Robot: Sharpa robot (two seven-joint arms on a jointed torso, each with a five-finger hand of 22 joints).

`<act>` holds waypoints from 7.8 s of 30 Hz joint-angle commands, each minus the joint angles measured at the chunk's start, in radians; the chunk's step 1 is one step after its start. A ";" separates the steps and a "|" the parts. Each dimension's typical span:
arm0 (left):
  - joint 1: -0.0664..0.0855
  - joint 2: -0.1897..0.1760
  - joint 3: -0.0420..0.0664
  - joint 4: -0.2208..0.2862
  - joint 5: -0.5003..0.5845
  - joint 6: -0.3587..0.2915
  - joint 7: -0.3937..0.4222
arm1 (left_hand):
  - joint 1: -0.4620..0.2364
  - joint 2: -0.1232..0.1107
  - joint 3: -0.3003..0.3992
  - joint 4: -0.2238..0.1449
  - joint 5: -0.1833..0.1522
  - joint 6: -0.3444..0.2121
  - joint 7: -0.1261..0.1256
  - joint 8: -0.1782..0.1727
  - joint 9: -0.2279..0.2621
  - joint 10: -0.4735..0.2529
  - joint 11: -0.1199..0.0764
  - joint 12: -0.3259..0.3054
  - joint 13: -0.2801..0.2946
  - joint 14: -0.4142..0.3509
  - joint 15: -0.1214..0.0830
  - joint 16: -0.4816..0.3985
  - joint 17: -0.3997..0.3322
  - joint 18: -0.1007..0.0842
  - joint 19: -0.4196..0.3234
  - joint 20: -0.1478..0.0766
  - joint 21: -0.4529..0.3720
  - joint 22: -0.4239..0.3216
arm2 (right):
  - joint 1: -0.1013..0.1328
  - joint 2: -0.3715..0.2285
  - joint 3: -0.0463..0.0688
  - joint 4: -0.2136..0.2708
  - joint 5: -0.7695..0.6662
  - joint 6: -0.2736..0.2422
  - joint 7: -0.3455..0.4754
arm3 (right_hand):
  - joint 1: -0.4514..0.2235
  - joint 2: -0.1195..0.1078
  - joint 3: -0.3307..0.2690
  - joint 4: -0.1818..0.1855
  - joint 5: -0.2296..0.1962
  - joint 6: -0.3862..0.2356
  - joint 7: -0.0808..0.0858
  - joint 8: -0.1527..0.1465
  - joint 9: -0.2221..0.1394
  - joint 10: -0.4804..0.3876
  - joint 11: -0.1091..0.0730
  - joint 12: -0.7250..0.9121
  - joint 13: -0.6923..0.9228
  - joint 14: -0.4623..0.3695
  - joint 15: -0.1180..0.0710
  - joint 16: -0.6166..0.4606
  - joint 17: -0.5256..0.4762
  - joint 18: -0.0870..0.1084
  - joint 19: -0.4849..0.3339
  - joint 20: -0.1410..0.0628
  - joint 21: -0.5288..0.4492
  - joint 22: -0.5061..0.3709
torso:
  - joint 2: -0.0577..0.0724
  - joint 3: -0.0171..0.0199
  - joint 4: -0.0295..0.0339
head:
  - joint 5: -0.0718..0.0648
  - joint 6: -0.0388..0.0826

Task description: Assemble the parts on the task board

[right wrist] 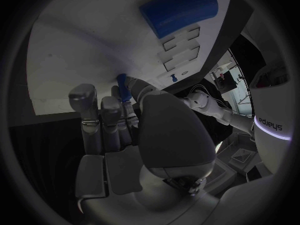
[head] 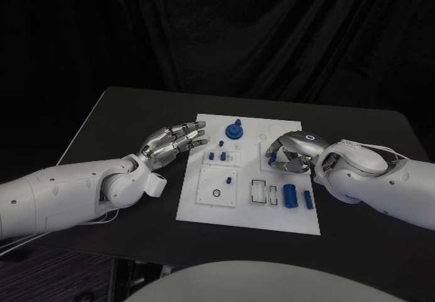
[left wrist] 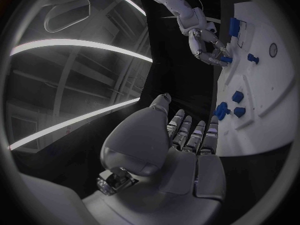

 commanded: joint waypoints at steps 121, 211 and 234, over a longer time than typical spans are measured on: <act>-0.005 0.018 0.001 -0.005 0.004 -0.002 0.116 | -0.029 0.010 0.078 -0.017 0.049 0.043 0.008 0.009 0.009 0.012 0.012 0.024 0.001 -0.016 -0.027 0.009 0.000 0.023 0.009 0.001 0.001 -0.028 | -0.064 0.227 0.002 0.104 -0.228 0.057 -0.010 | -0.018 0.014 0.012 -0.030 -0.120 0.090 -0.042 0.077 0.141 0.091 -0.041 0.037 0.052 0.029 -0.036 0.012 0.022 -0.015 0.022 -0.032 0.047 0.107 | 0.000 -0.0005 -0.0007 | 0.055 0.000; -0.006 -0.013 0.001 0.026 0.030 -0.020 0.114 | -0.042 0.005 0.088 -0.008 0.046 0.065 0.009 0.015 0.013 0.018 0.019 0.033 0.002 -0.008 -0.022 0.018 0.002 0.017 0.011 0.001 0.003 -0.032 | -0.006 -0.319 -0.001 0.404 0.171 0.154 -0.524 | -0.519 0.074 -0.229 0.212 -0.042 -0.107 -0.130 0.538 0.378 0.672 -0.142 1.114 1.444 0.216 -0.123 0.309 0.497 -0.085 0.157 -0.116 0.467 0.201 | -0.001 -0.0019 -0.0042 | -0.158 0.000; -0.007 -0.016 0.001 0.023 0.030 -0.012 0.103 | -0.040 0.005 0.093 -0.009 0.048 0.064 0.010 0.015 0.013 0.018 0.020 0.033 0.002 -0.008 -0.021 0.019 0.002 0.016 0.013 0.001 0.003 -0.032 | -0.053 -0.265 -0.001 0.371 0.153 0.188 -0.555 | -0.567 0.052 -0.225 0.212 -0.181 -0.094 -0.135 0.559 0.421 0.672 -0.145 1.114 1.444 0.216 -0.125 0.310 0.494 -0.087 0.159 -0.114 0.495 0.204 | -0.003 -0.0019 -0.0032 | -0.159 0.000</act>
